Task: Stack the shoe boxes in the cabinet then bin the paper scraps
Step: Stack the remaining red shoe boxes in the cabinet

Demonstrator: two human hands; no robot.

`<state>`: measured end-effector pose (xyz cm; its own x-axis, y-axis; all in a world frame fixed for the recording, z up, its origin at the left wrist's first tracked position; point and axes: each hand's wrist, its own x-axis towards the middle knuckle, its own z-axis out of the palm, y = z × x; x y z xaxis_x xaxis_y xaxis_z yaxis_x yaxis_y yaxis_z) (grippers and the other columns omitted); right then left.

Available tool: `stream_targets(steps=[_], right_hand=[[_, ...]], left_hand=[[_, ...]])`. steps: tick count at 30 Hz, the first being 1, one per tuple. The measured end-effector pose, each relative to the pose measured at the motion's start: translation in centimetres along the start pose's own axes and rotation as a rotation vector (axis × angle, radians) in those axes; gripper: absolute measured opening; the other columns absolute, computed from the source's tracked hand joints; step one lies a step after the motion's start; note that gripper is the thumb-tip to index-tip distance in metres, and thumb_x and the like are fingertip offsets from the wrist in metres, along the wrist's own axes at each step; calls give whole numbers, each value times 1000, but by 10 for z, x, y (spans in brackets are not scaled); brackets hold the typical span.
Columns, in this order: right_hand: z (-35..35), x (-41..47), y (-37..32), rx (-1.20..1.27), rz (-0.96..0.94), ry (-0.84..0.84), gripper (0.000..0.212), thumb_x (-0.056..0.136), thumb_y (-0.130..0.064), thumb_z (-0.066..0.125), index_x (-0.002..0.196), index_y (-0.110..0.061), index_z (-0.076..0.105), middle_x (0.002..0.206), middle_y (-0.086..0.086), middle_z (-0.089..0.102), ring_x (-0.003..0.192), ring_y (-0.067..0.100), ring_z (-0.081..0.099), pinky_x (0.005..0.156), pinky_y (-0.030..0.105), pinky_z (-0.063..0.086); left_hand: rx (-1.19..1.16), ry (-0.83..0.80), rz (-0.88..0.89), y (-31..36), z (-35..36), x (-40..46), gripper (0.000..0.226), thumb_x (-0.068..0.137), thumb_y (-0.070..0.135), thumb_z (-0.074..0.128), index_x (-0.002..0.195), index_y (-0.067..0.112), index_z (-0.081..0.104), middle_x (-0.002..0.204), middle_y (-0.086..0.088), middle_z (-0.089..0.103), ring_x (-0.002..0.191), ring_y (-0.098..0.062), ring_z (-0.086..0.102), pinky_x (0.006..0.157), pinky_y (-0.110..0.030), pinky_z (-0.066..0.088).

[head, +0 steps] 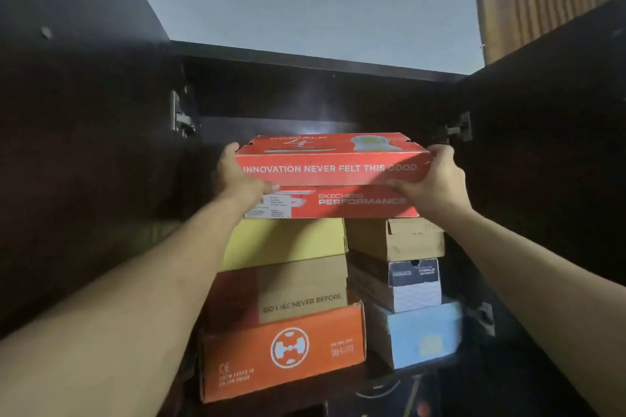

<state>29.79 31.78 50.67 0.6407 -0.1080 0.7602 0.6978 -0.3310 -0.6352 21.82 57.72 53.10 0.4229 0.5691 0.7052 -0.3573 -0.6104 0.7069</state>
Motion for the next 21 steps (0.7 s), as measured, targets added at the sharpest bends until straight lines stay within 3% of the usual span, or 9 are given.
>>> stream_targets(steps=[5,15,19,21], right_hand=[[61,45,11,16,18,-55,81,77,-29,82,142,-14,37,129,8,55,118,25,57,95,41,51],[146,86,25,26,6,-151,67,76,-31,82,131,-14,49,112,2,60,109,22,59,92,36,52],[167,89,31,7,32,-134,55,79,-33,78,123,-12,51,113,6,63,104,25,62,87,37,54],[172,86,32,-5,50,-134,53,83,-36,74,124,-12,51,115,8,63,106,27,62,90,42,54]], left_hand=[[91,111,1,-16,7,48,99,63,0,86,145,17,35,134,-10,52,123,-28,50,102,-42,46],[330,194,82,-81,6,76,88,74,14,80,147,17,31,137,-12,47,127,-32,45,104,-40,40],[483,147,150,-90,7,79,98,73,13,80,151,16,22,148,-11,32,138,-29,31,109,-39,34],[554,94,122,-93,7,81,106,70,15,81,152,19,14,157,-12,14,144,-31,22,114,-39,30]])
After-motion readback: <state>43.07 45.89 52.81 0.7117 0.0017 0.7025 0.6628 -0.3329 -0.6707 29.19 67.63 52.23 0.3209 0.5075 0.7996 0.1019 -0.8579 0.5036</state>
